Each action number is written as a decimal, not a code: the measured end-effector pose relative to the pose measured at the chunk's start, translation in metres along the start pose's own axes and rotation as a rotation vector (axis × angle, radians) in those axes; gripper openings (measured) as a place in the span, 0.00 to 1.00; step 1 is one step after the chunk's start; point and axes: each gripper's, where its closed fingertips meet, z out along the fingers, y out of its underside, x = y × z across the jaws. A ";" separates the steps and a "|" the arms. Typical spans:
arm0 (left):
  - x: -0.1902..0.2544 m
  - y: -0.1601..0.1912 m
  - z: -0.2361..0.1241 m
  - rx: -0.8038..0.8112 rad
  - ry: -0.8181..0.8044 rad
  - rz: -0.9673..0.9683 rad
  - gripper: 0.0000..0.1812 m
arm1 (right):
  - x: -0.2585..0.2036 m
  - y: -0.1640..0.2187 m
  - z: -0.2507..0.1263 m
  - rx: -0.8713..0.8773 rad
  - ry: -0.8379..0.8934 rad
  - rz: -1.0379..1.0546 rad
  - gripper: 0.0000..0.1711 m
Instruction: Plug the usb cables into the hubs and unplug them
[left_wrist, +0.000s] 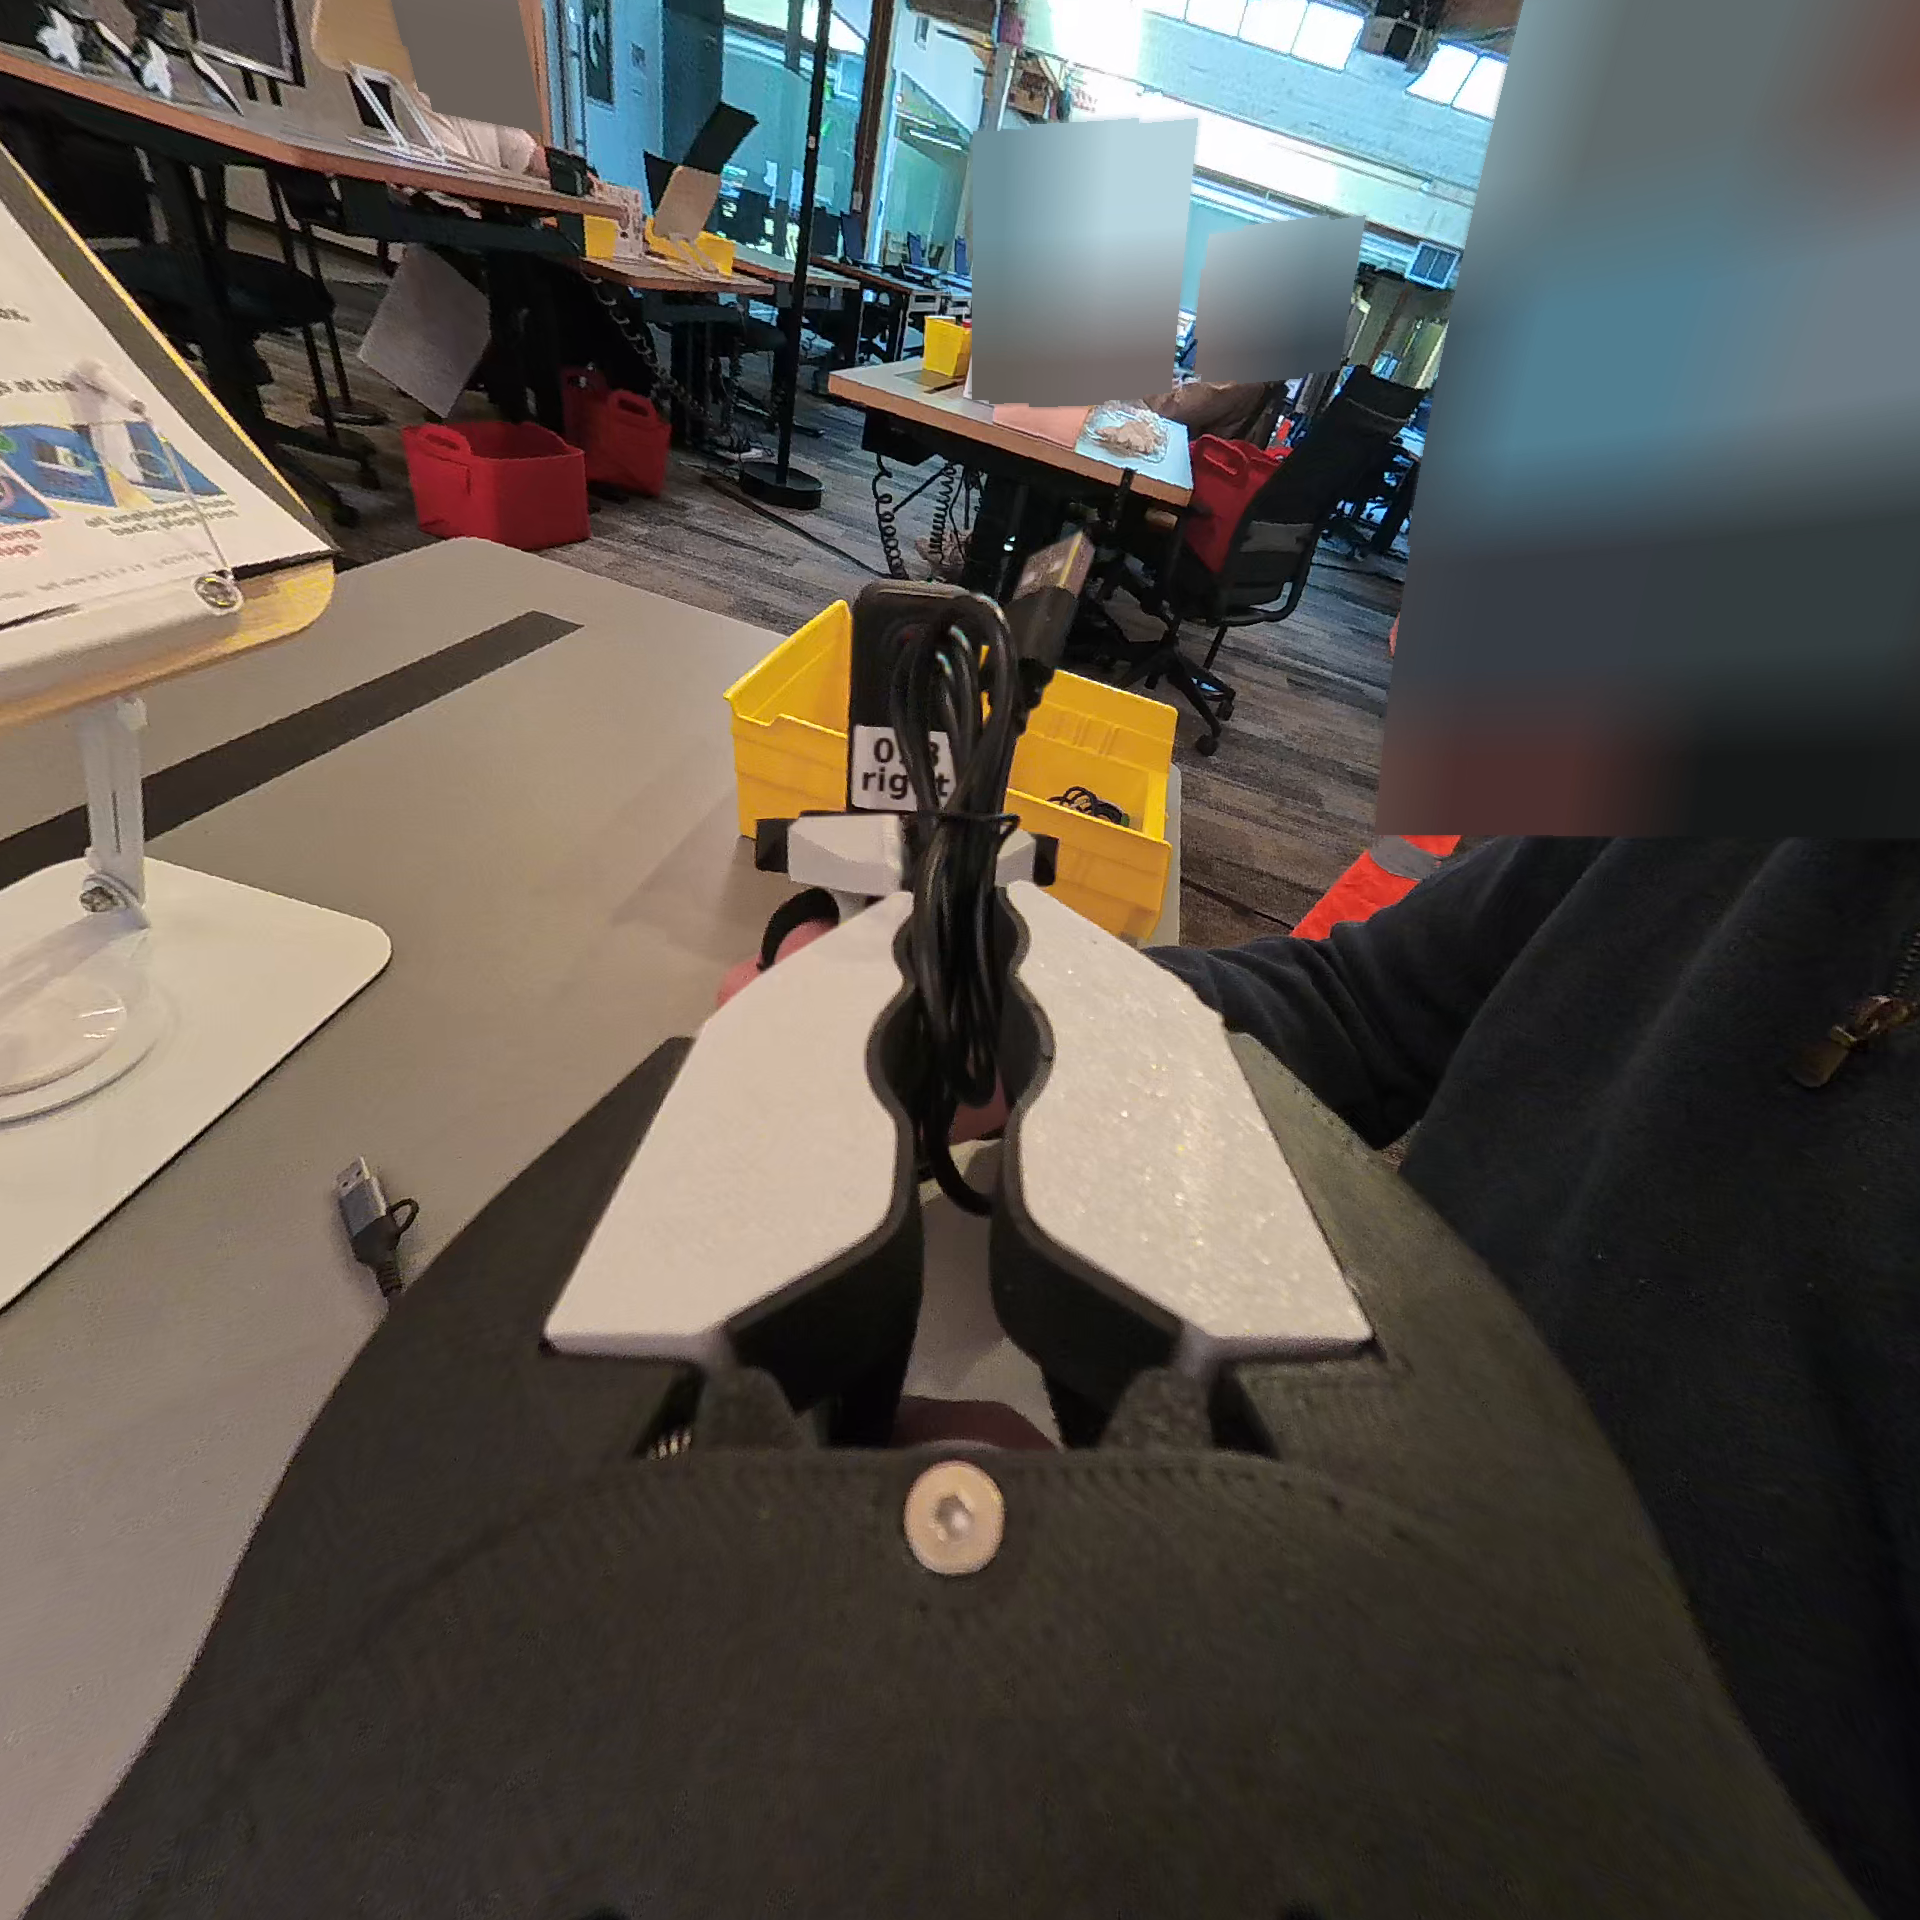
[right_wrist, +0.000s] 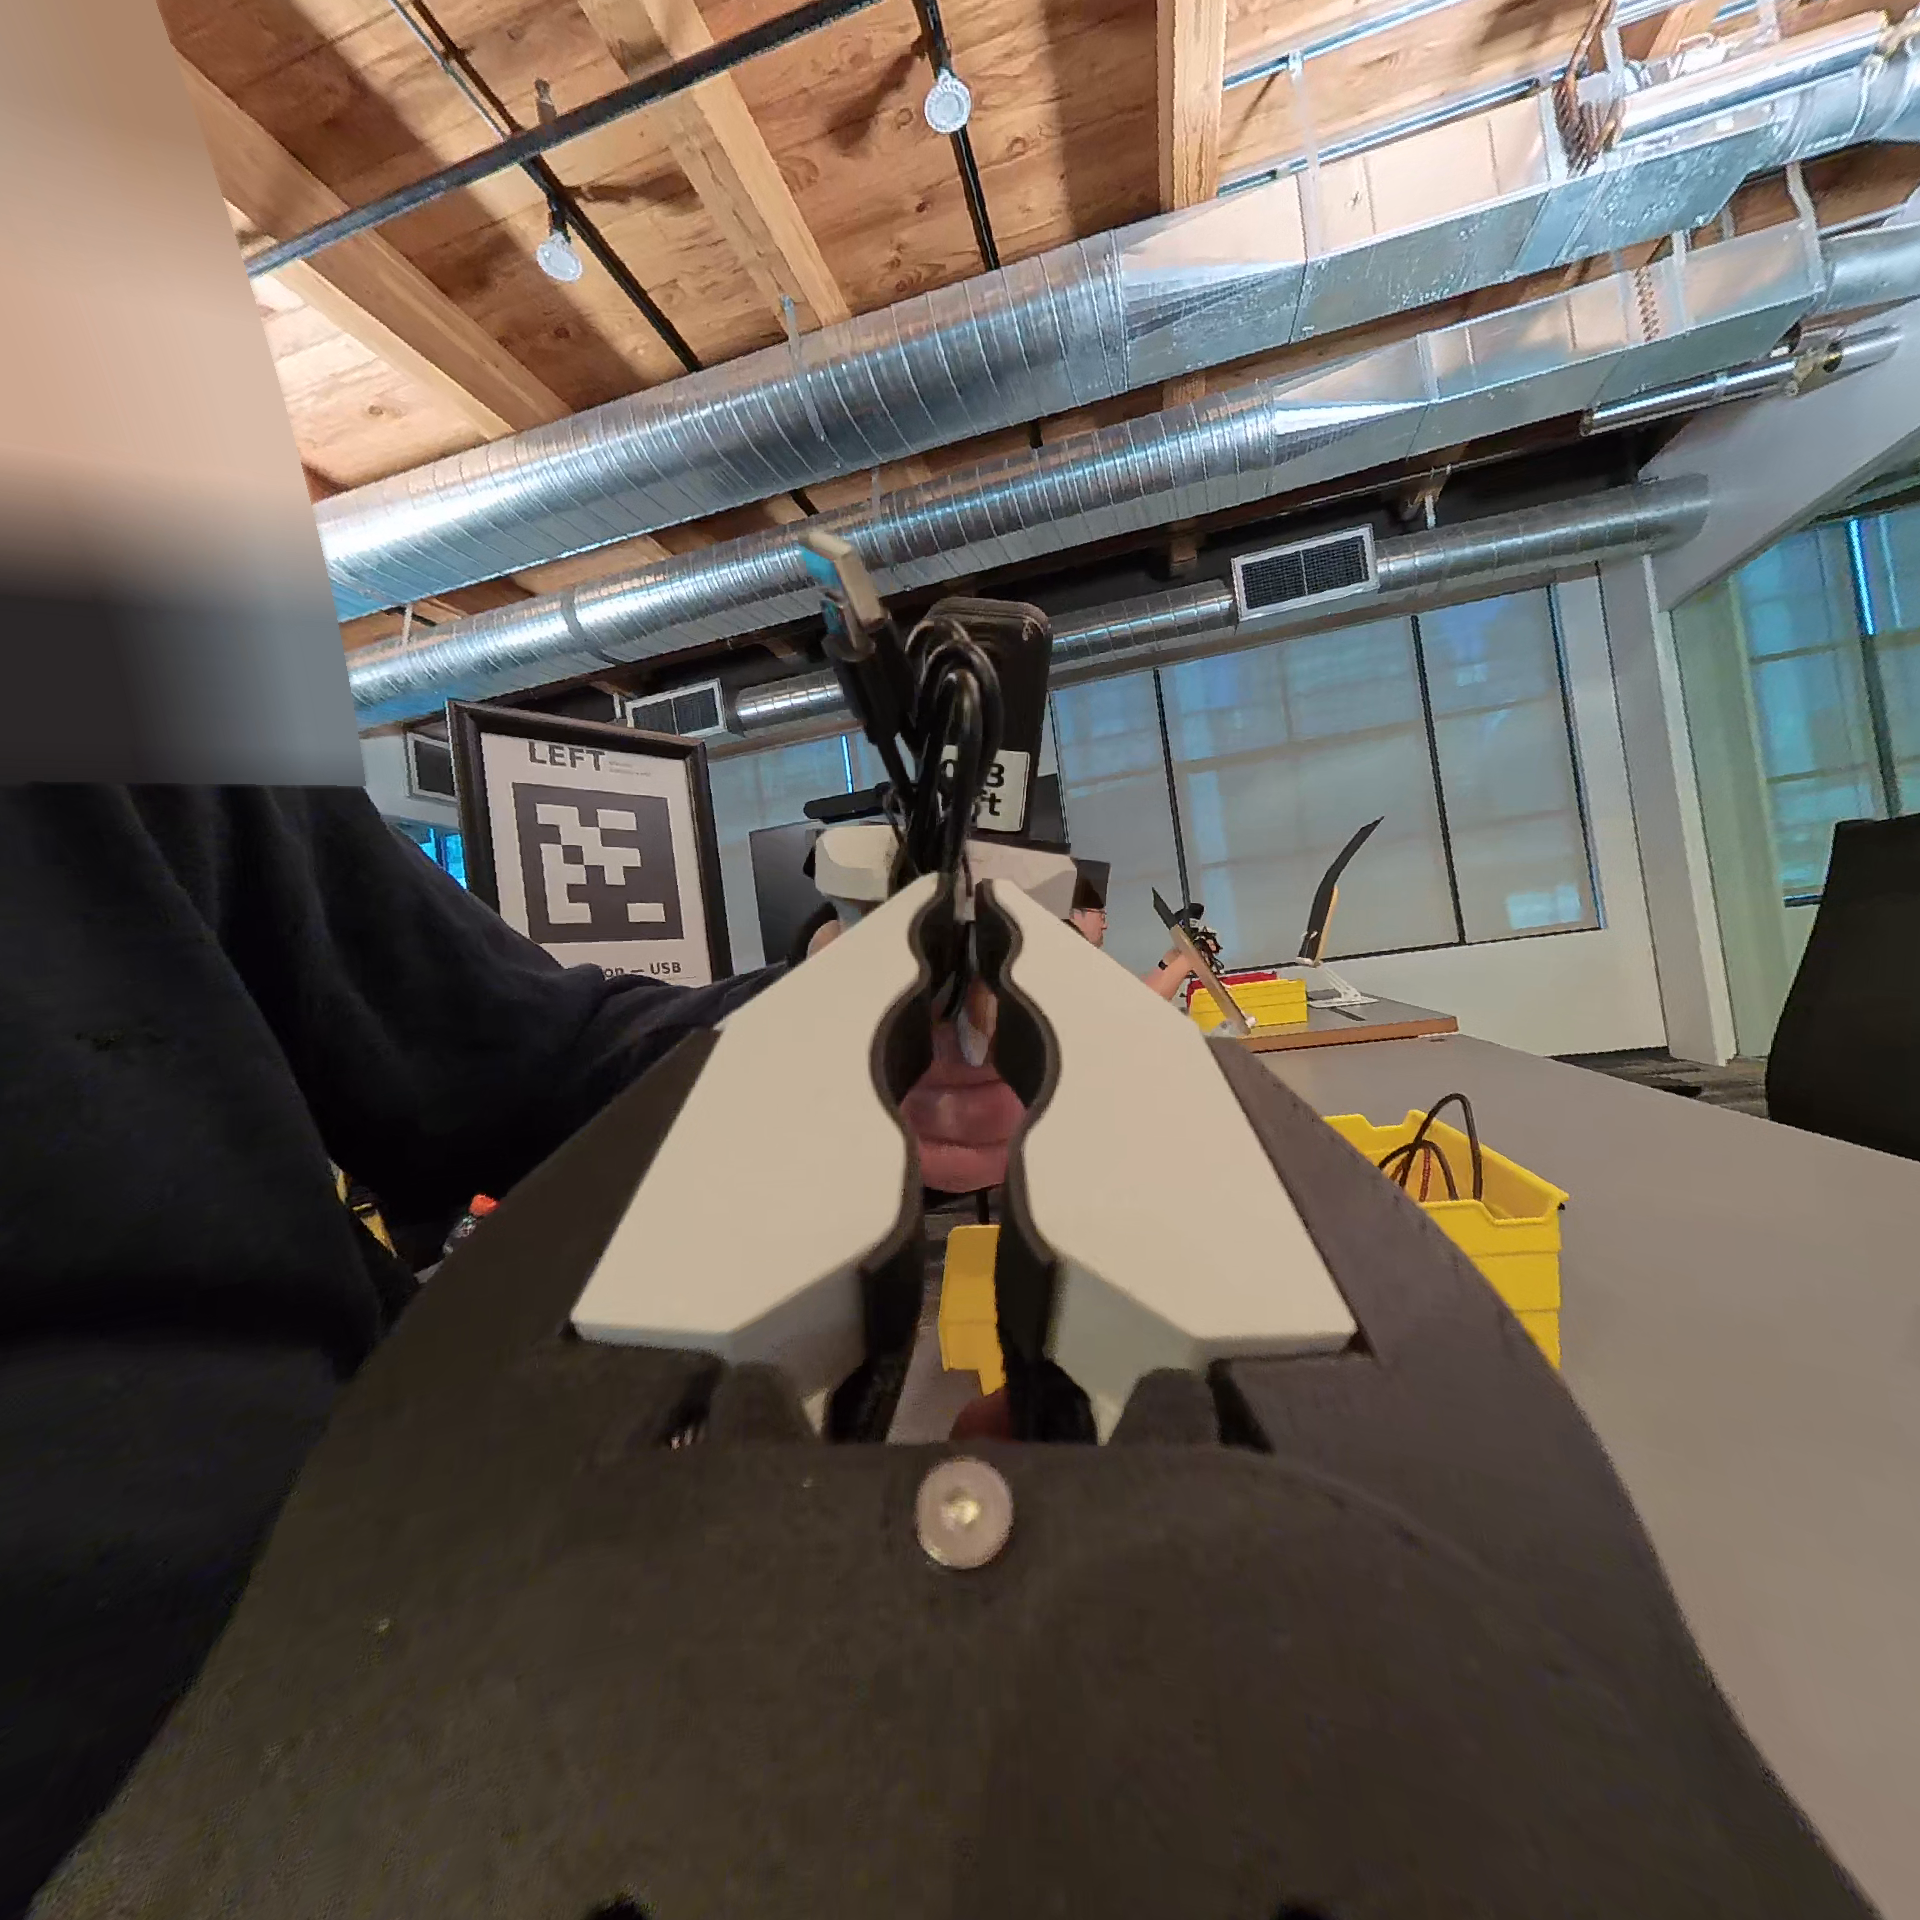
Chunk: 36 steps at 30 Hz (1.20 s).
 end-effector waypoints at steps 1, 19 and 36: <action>0.001 0.000 0.001 0.000 0.003 -0.001 0.05 | 0.001 0.000 0.000 -0.002 0.001 0.003 0.01; 0.012 0.005 0.007 0.007 0.098 -0.085 0.05 | -0.004 0.000 -0.002 -0.004 -0.029 -0.056 0.00; 0.025 0.012 0.008 -0.027 0.190 -0.140 0.05 | -0.009 -0.001 -0.006 -0.022 -0.131 0.043 0.09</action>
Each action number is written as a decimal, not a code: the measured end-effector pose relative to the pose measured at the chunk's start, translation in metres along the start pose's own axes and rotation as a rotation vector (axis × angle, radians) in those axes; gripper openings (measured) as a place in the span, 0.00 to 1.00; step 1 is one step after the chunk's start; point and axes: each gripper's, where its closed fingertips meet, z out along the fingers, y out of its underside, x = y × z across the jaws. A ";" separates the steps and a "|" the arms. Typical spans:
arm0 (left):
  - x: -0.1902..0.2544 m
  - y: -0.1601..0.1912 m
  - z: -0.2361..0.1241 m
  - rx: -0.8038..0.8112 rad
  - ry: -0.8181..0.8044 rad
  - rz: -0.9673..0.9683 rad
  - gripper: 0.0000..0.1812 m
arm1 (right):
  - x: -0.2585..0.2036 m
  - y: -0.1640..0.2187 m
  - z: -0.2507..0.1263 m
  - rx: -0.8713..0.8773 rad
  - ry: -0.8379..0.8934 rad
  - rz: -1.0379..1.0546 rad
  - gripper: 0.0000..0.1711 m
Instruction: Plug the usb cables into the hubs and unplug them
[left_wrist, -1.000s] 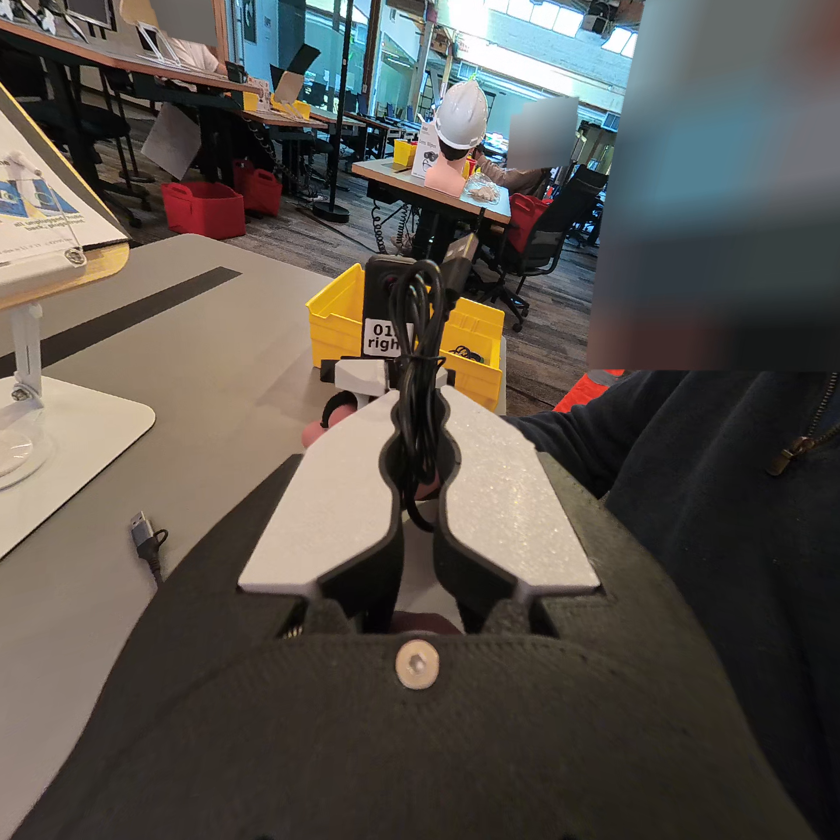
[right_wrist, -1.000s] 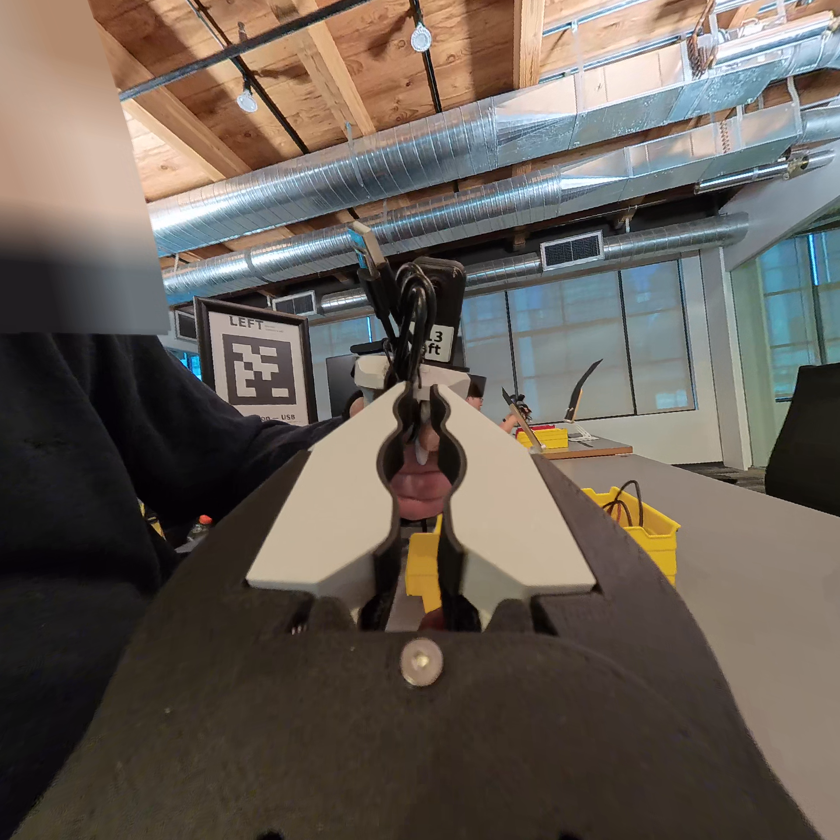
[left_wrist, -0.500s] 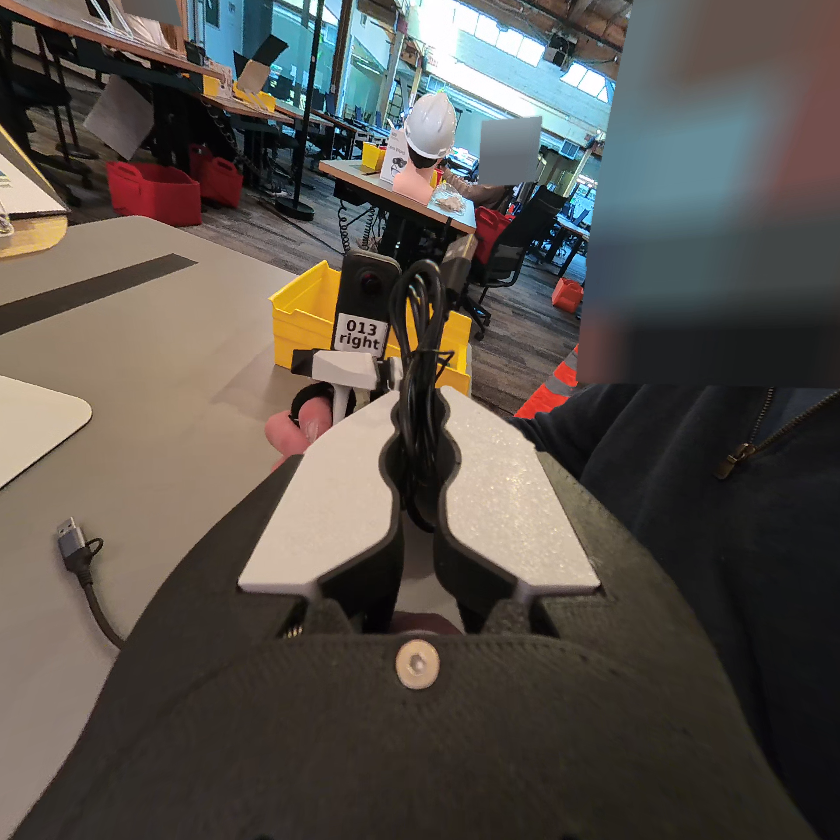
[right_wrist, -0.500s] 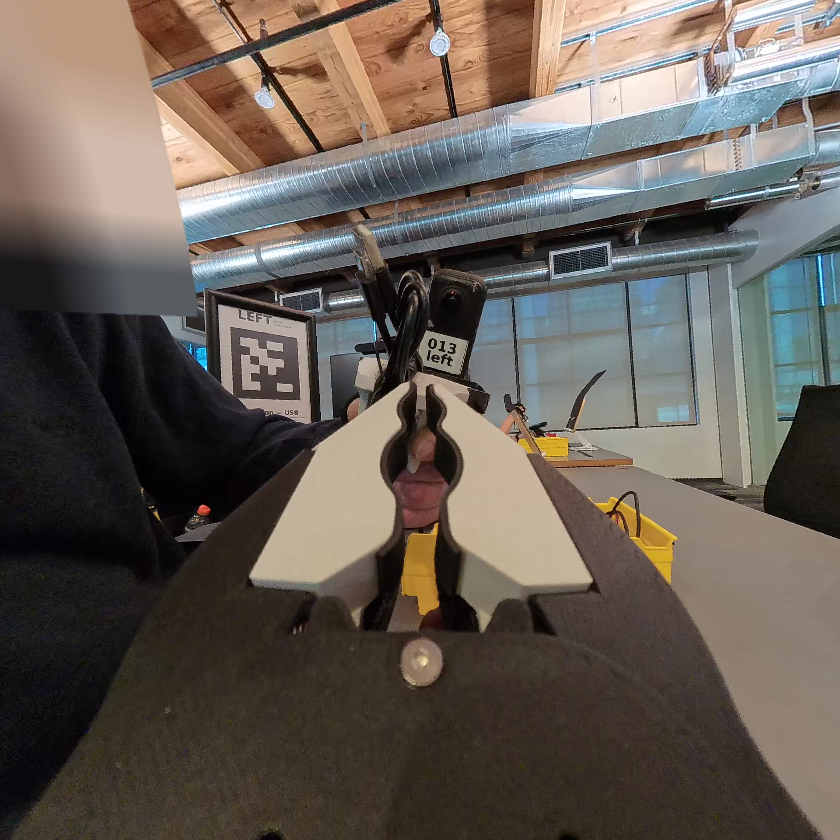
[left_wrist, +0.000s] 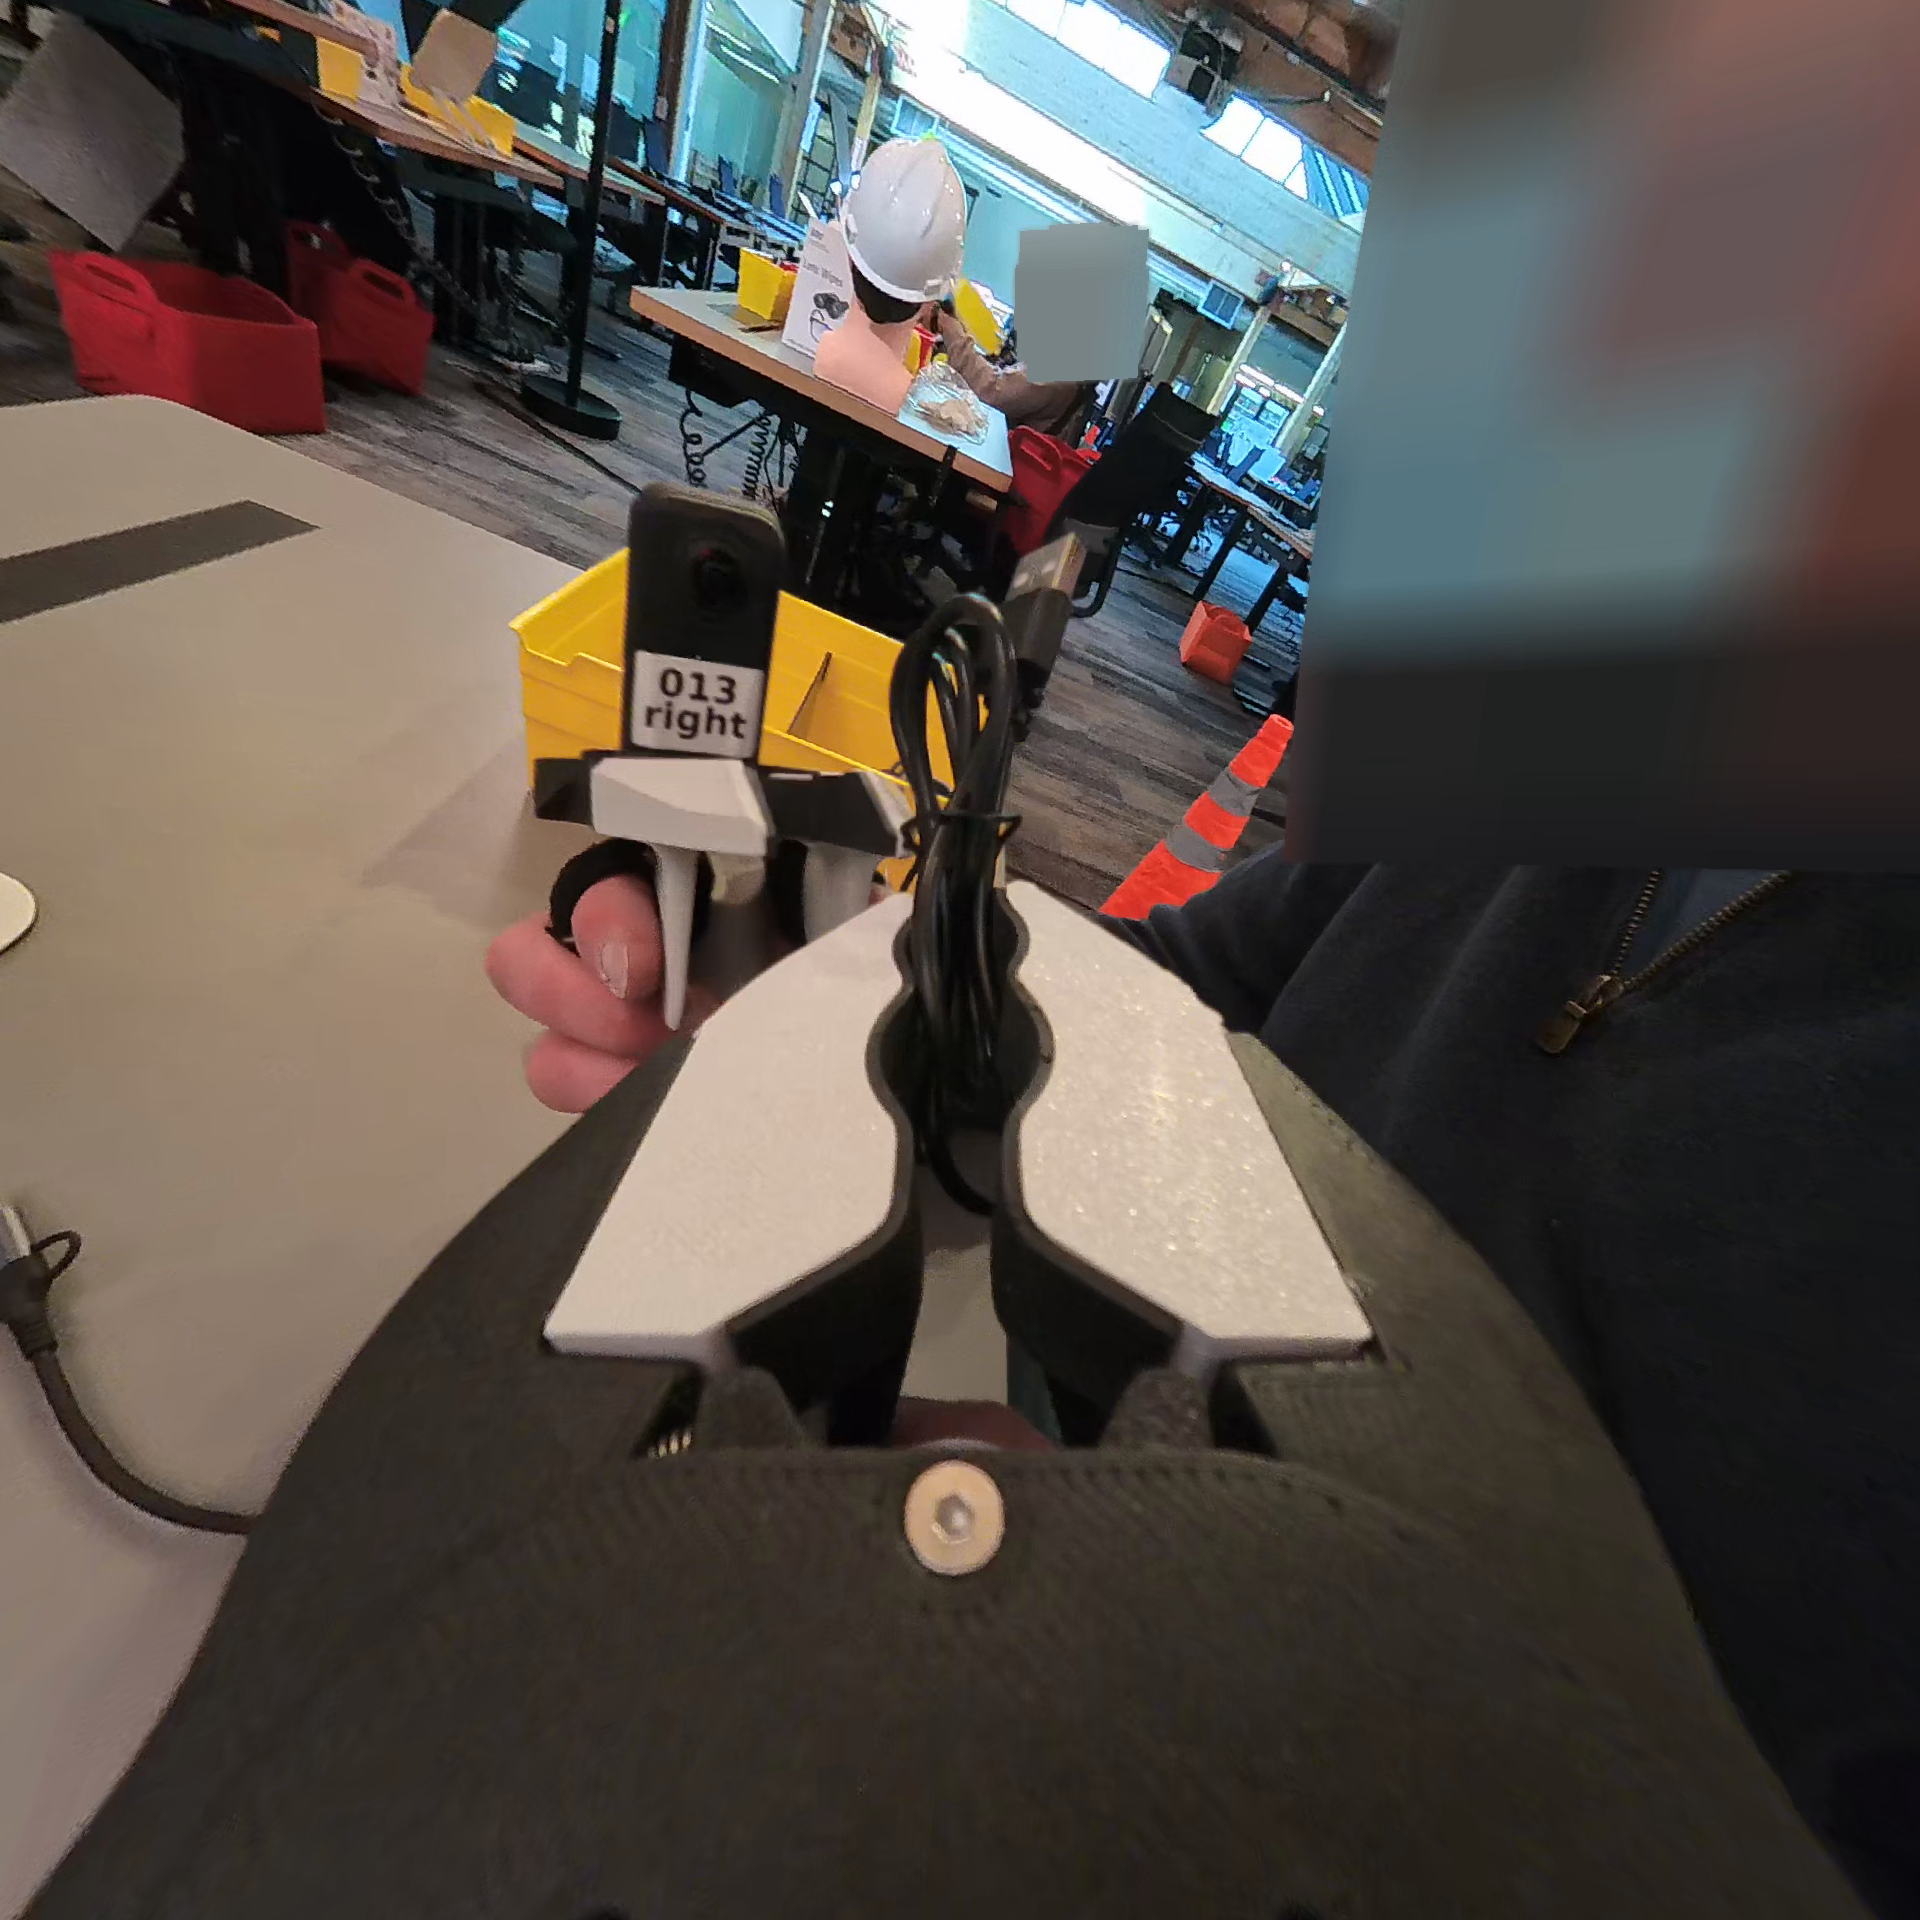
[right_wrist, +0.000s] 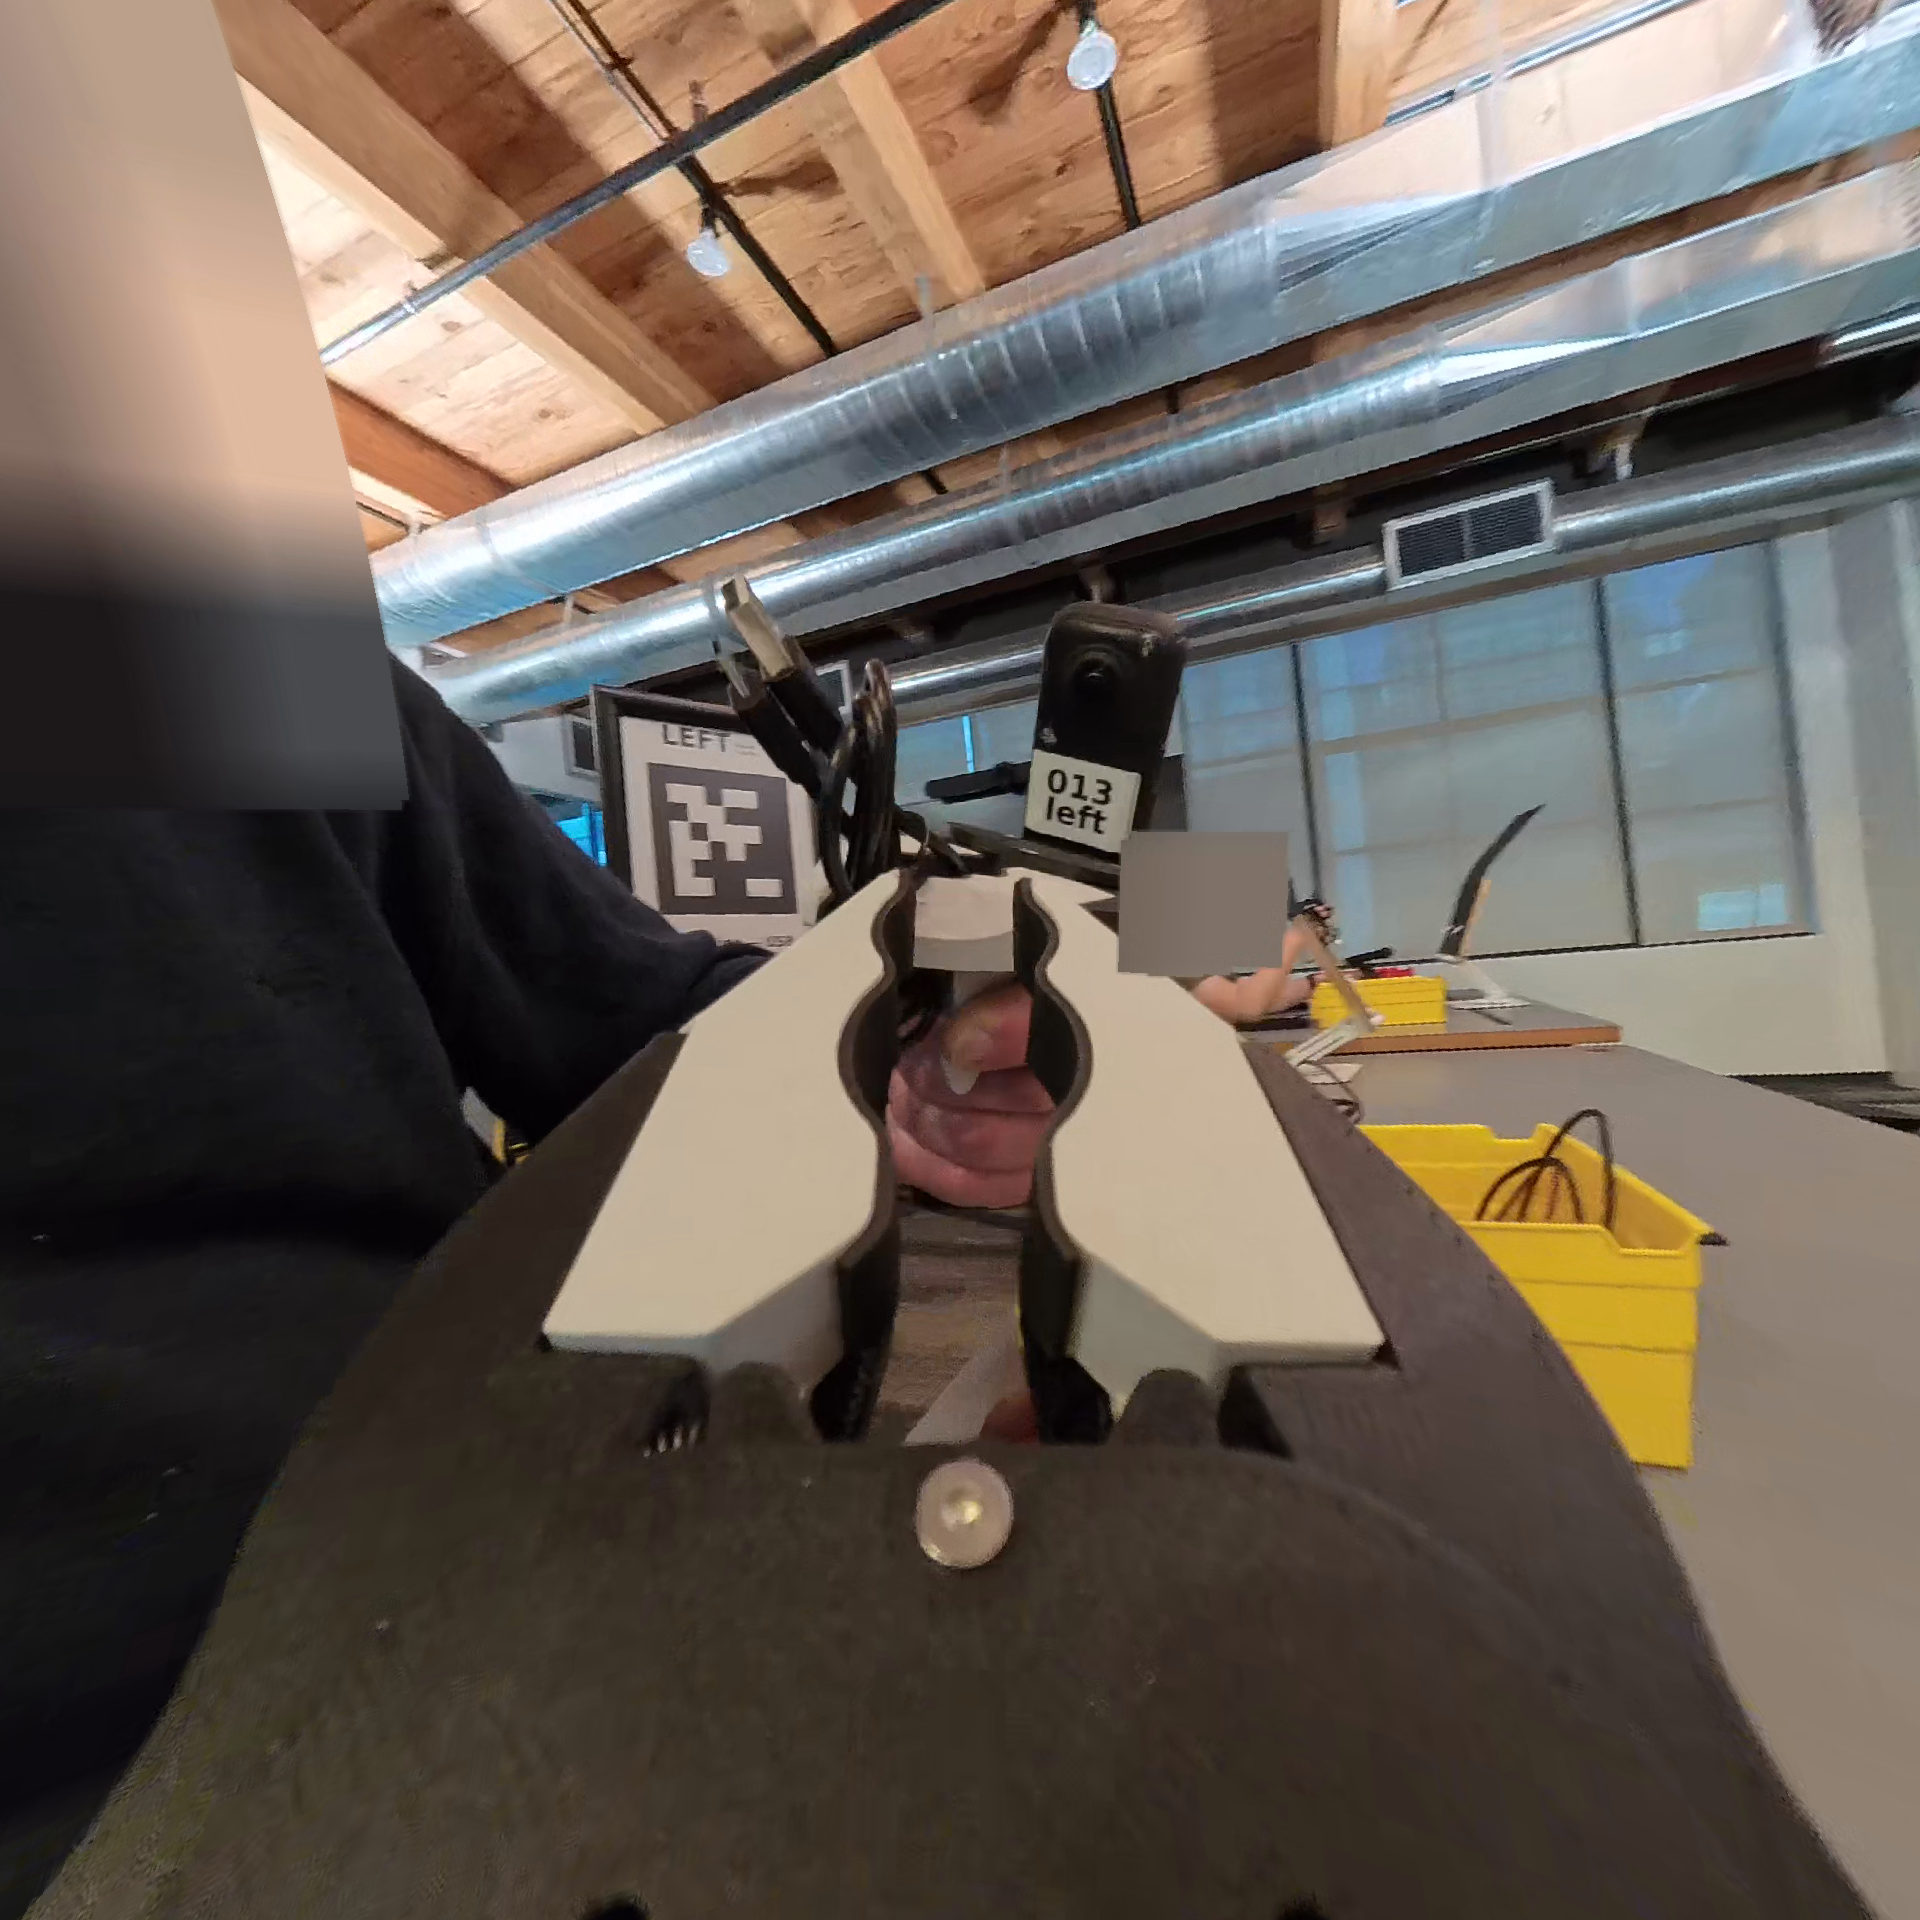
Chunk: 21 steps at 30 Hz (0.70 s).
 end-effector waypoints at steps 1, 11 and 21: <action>0.001 0.001 0.000 -0.006 0.012 -0.006 0.05 | -0.002 0.001 0.001 -0.007 -0.021 0.017 0.09; 0.007 0.016 0.000 -0.052 0.074 -0.060 0.05 | -0.017 0.017 0.006 -0.081 -0.169 0.135 0.02; 0.007 0.022 -0.002 -0.065 0.071 -0.064 0.05 | -0.017 0.023 0.004 -0.098 -0.172 0.131 0.00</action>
